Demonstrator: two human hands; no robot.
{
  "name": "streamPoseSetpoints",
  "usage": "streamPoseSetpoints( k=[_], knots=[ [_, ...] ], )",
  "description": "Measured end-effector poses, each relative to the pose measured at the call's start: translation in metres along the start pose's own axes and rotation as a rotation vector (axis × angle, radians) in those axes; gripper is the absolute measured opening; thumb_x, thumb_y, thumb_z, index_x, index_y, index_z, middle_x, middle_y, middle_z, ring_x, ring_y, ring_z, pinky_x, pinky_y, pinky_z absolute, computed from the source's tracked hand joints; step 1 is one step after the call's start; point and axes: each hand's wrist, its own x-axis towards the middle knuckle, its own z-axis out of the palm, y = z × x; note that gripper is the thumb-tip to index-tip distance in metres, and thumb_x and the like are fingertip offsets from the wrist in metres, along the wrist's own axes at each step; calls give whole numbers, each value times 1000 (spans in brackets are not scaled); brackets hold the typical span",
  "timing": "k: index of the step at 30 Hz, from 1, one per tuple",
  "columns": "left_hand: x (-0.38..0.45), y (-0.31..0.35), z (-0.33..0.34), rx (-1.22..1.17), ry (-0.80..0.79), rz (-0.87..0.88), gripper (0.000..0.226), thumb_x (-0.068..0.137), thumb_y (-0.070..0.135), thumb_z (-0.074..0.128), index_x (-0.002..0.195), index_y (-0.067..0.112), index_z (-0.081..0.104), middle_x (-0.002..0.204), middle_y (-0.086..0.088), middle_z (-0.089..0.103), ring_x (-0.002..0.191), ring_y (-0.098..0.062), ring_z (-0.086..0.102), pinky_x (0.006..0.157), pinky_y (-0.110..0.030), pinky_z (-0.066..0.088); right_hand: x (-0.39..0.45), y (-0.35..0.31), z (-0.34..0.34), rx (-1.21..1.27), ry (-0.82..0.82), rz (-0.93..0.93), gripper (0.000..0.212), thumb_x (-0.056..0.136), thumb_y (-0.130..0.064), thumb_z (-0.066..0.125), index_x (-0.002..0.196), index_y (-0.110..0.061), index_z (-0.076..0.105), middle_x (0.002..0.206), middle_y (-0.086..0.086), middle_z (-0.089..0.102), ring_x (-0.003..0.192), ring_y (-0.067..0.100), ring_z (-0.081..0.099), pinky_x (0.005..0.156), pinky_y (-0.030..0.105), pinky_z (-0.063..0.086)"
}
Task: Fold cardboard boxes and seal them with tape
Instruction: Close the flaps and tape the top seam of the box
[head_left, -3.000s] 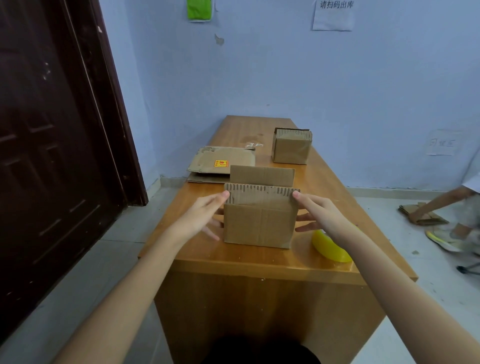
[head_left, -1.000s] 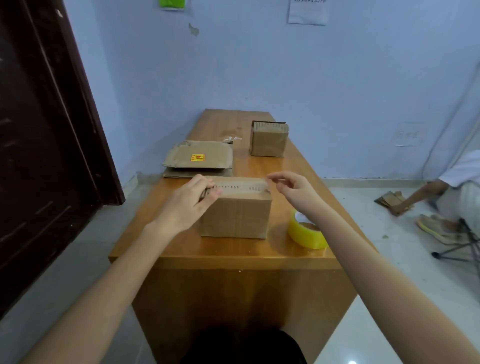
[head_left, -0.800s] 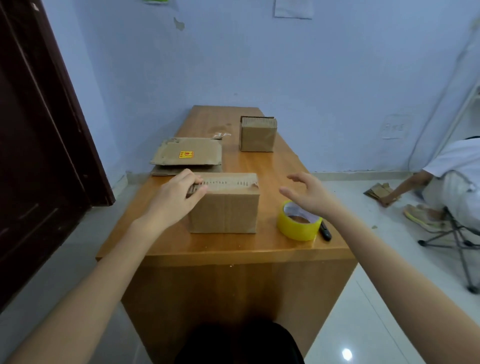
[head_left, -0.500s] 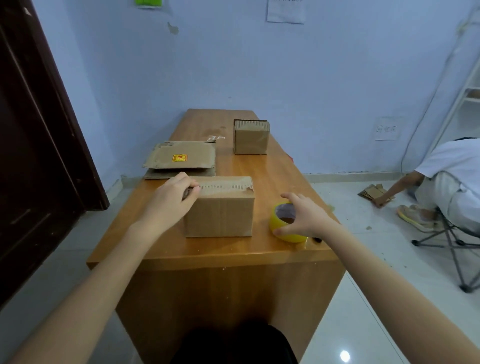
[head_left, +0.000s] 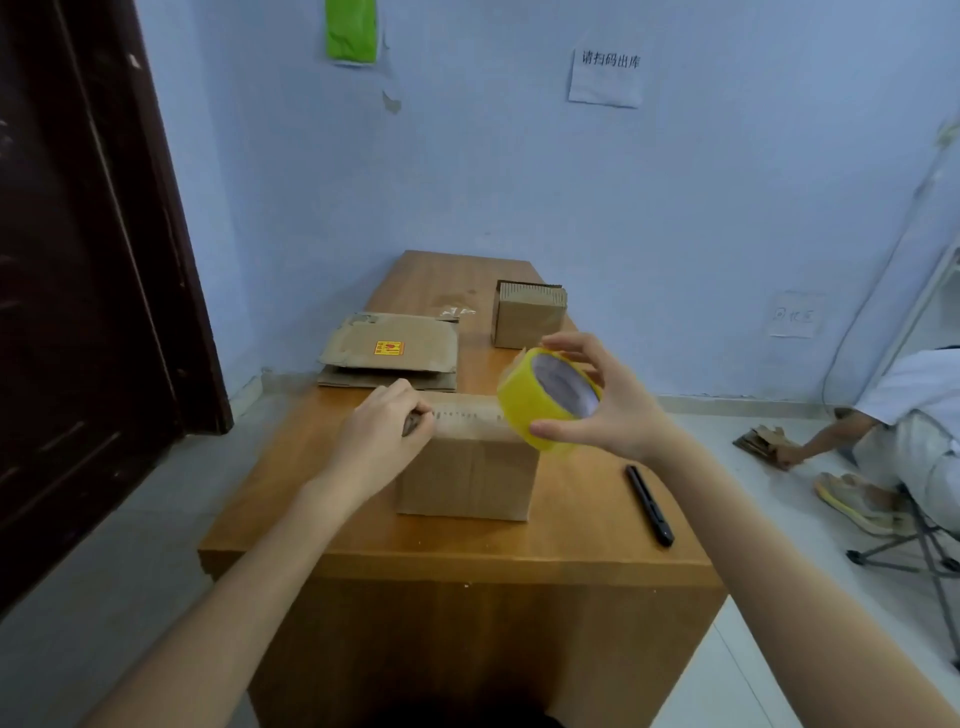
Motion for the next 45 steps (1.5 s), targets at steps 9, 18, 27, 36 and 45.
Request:
streamPoseSetpoints(
  k=[9, 18, 27, 36, 45],
  knots=[
    [-4, -5, 5, -432, -27, -203, 17, 94, 14, 55, 108, 9, 63, 107, -1, 52, 106, -19, 50, 86, -27, 39, 56, -19, 71, 60, -143, -60, 69, 65, -13, 87, 124, -13, 51, 116, -13, 54, 106, -18, 48, 84, 2, 37],
    [7, -10, -10, -948, 102, -618, 30, 97, 14, 49, 127, 9, 54, 126, -1, 56, 122, -14, 49, 100, -23, 37, 53, 3, 89, 170, -22, 62, 74, 64, -23, 88, 127, -21, 49, 122, -14, 54, 109, -10, 51, 82, 5, 42],
    [21, -13, -20, -864, -65, -500, 30, 99, 20, 47, 122, 8, 63, 120, -1, 65, 114, -13, 58, 101, -28, 45, 50, 3, 88, 213, -40, 110, 85, 61, -20, 89, 133, -18, 43, 125, -11, 50, 101, -20, 50, 77, 4, 44],
    [16, -14, -21, -862, 64, -500, 15, 94, 15, 57, 102, 6, 65, 92, -2, 68, 86, -13, 64, 74, -21, 54, 53, 5, 90, 244, -45, 135, 104, 45, -58, 81, 135, -28, 39, 130, -7, 49, 120, 1, 50, 89, 19, 49],
    [35, 6, -8, -791, 180, -559, 15, 98, 10, 49, 90, 8, 61, 80, -3, 62, 77, -19, 60, 73, -32, 53, 56, 5, 89, 325, 20, 213, 98, 61, -57, 80, 136, -19, 28, 132, 4, 48, 121, 13, 48, 93, 21, 44]
  ],
)
